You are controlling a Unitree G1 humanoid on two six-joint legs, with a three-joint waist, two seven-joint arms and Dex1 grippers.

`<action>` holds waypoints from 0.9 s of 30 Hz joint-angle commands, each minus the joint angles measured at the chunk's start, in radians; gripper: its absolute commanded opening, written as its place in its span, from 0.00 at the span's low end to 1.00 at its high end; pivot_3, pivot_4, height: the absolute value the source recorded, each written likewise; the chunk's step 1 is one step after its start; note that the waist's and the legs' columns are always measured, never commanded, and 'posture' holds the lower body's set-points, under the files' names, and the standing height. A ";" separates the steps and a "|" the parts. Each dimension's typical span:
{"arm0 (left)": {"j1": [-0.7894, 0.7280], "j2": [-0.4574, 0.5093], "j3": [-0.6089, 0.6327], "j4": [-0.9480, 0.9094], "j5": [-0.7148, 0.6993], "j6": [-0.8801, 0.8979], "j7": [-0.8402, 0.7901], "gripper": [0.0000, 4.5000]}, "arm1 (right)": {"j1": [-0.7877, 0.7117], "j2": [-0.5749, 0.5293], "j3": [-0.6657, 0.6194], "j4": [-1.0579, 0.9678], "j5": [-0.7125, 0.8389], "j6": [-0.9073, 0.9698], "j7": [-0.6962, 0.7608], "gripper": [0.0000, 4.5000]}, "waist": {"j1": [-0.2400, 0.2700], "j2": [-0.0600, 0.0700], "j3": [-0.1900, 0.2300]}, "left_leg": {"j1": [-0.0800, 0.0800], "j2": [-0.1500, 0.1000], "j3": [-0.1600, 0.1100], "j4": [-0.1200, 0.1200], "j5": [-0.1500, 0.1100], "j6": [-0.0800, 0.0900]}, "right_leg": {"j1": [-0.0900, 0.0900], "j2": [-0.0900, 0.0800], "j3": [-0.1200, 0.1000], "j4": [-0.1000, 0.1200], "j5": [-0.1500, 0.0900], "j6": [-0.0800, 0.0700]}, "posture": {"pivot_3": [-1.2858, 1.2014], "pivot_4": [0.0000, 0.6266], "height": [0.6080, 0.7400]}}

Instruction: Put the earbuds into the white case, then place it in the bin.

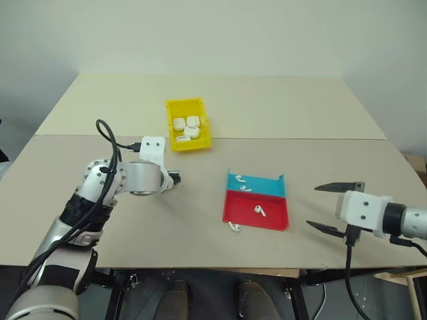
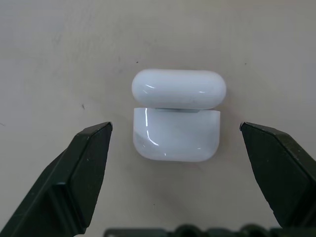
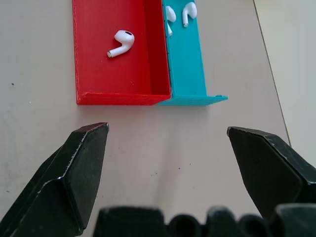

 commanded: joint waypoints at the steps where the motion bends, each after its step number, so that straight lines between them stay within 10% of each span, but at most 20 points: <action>1: -0.026 -0.023 0.041 0.015 0.073 0.033 -0.046 1.00 | 0.004 0.003 -0.048 -0.033 -0.004 0.012 -0.022 0.99 | 0.001 0.000 0.000 | 0.000 0.000 0.000 0.000 0.000 0.000 | 0.000 0.000 0.000 0.000 0.000 0.000 | 0.52 0.24 1.00; 27: 0.026 -0.290 0.338 0.011 0.431 0.339 -0.147 1.00 | 0.040 0.014 -0.035 -0.021 -0.064 -0.021 -0.049 0.99 | 0.000 0.000 0.000 | -0.001 0.000 -0.001 0.000 0.000 0.000 | -0.001 0.000 0.000 0.000 0.000 0.001 | 0.52 0.24 1.00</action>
